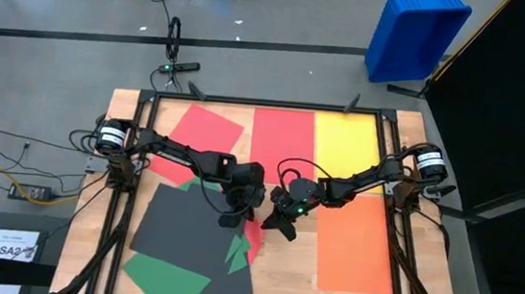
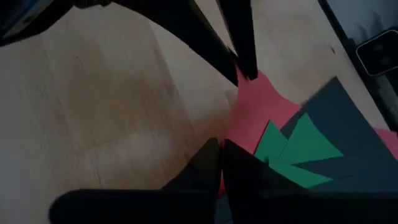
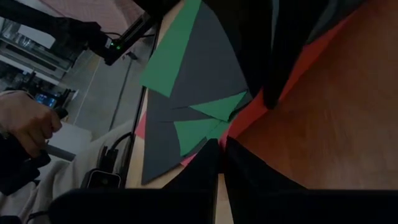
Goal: Organize paper
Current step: Stack the pink colored paper on top of the pink colored paper
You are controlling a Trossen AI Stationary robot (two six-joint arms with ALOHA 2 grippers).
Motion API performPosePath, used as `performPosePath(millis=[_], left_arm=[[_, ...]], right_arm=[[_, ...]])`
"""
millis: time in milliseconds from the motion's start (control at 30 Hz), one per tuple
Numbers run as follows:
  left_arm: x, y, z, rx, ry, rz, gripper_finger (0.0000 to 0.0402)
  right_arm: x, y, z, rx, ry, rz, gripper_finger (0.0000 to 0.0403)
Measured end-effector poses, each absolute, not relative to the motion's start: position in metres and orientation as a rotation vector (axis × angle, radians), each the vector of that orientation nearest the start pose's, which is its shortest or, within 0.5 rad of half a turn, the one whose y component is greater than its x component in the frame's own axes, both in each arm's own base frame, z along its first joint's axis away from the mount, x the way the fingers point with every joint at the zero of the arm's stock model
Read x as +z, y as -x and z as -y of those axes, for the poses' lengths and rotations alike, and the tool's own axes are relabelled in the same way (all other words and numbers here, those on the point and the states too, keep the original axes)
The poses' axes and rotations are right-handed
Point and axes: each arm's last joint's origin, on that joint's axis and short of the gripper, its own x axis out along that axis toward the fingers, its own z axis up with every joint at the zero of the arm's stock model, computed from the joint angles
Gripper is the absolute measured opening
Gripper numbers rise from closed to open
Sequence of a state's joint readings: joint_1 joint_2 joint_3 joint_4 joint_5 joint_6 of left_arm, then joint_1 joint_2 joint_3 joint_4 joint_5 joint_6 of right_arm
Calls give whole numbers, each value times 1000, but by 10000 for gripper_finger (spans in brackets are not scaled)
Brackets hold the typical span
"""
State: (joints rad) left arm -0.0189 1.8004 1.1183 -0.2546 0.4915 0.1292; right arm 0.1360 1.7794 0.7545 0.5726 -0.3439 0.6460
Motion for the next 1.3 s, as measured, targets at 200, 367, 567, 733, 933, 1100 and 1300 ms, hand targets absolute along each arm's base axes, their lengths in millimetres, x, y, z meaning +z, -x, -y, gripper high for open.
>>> performPosePath(millis=[200, 367, 567, 733, 933, 1100, 1300], left_arm=[[179, -363, 20, -530, 102, -883, 0], [186, -361, 18, -518, 97, -864, 0], [206, -367, 10, -476, 44, -884, 0], [225, -371, 2, -437, 13, -919, 0], [241, -370, -4, -415, -28, -980, 0], [247, -367, -6, -392, -32, -1023, 0], [259, -367, -9, -353, -58, -1055, 0]], right_arm=[[149, -333, -55, 310, -671, -573, 0], [165, -331, -51, 315, -657, -521, 0], [177, -327, -42, 290, -636, -497, 0], [181, -324, -37, 237, -616, -504, 0], [191, -314, -33, 198, -563, -536, 0], [215, -296, -24, 117, -479, -523, 0], [241, -274, -20, 71, -399, -493, 2]])
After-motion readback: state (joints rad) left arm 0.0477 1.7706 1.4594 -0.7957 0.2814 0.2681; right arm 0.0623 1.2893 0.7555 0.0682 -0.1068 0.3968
